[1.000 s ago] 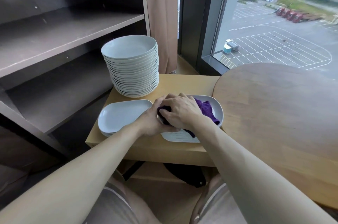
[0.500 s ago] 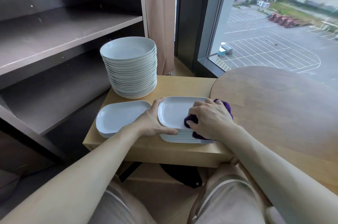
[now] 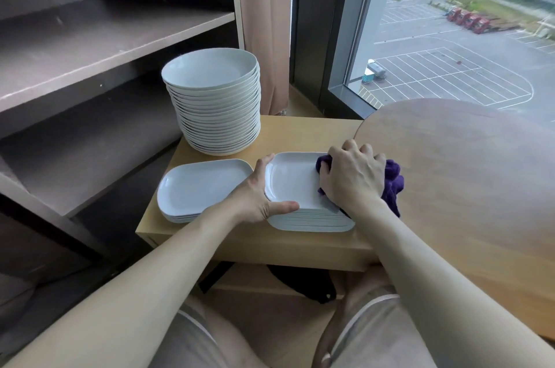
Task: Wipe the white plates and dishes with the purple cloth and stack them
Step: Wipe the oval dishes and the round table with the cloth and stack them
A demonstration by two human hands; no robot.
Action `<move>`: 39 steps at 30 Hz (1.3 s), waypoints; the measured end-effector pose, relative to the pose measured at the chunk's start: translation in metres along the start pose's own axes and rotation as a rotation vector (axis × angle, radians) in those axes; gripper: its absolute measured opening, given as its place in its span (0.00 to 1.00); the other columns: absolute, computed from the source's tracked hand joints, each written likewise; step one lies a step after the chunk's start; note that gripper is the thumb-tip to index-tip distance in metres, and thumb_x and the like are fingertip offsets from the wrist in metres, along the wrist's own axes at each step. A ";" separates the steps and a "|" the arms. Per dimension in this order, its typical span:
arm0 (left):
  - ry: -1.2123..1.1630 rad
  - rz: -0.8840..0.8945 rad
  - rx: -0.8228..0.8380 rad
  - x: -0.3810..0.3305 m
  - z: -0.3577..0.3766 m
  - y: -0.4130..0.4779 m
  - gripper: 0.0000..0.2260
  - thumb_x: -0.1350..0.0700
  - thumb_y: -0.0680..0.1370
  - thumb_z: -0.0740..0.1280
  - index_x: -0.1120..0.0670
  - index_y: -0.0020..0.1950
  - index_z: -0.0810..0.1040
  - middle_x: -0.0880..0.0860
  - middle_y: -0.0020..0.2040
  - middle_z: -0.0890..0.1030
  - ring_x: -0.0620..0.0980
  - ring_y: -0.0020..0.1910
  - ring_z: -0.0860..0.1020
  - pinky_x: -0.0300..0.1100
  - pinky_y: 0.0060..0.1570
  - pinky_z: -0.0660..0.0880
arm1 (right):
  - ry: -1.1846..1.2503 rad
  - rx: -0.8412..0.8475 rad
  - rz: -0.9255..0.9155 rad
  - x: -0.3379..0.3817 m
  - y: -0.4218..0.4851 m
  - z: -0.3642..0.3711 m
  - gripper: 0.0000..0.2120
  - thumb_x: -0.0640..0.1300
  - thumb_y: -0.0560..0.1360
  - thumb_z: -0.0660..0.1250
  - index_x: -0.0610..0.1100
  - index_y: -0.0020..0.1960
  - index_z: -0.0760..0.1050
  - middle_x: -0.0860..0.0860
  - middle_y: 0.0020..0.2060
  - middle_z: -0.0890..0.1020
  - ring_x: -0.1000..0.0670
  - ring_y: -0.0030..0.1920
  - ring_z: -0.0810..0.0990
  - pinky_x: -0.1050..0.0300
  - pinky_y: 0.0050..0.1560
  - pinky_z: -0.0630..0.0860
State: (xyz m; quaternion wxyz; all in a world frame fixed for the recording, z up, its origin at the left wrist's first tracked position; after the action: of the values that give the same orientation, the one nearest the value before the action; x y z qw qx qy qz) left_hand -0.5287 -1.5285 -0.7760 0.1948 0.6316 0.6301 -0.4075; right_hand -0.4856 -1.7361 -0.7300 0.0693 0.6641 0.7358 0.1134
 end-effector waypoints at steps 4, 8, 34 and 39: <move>0.042 -0.017 -0.007 -0.002 -0.002 0.001 0.57 0.28 0.61 0.74 0.35 0.80 0.42 0.45 0.73 0.66 0.52 0.73 0.68 0.51 0.72 0.67 | 0.083 0.049 -0.095 0.013 0.002 -0.003 0.20 0.58 0.77 0.54 0.46 0.50 0.77 0.46 0.52 0.76 0.39 0.53 0.73 0.42 0.54 0.66; 0.199 -0.095 0.000 -0.009 -0.006 -0.001 0.59 0.20 0.56 0.69 0.30 0.78 0.38 0.53 0.82 0.57 0.60 0.80 0.57 0.61 0.77 0.59 | 0.115 0.097 -0.184 0.027 0.000 -0.007 0.20 0.58 0.75 0.54 0.46 0.53 0.76 0.45 0.55 0.75 0.39 0.54 0.72 0.41 0.54 0.67; 0.304 -0.209 0.143 -0.027 -0.014 -0.012 0.59 0.23 0.65 0.70 0.31 0.75 0.27 0.54 0.69 0.75 0.53 0.57 0.78 0.48 0.60 0.74 | 0.090 0.253 -0.347 0.012 -0.026 -0.023 0.13 0.57 0.71 0.66 0.54 0.53 0.76 0.53 0.51 0.75 0.46 0.52 0.72 0.48 0.49 0.64; 0.266 -0.229 0.164 -0.026 -0.015 -0.010 0.58 0.28 0.68 0.73 0.32 0.77 0.28 0.54 0.77 0.69 0.58 0.69 0.73 0.51 0.70 0.70 | -0.085 0.230 -0.167 -0.011 -0.018 -0.027 0.08 0.51 0.73 0.64 0.51 0.51 0.75 0.48 0.52 0.75 0.41 0.56 0.73 0.44 0.51 0.63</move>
State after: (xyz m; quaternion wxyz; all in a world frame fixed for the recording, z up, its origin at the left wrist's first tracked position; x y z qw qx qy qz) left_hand -0.5307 -1.5322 -0.7443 0.0099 0.6178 0.6828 -0.3899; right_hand -0.5083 -1.7511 -0.7089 0.0332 0.6084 0.7929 -0.0062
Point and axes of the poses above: each hand's wrist, its own y-axis towards the middle knuckle, its own z-axis out of the palm, x = y × z, the point moved 2 cm from there along y, towards the middle knuckle
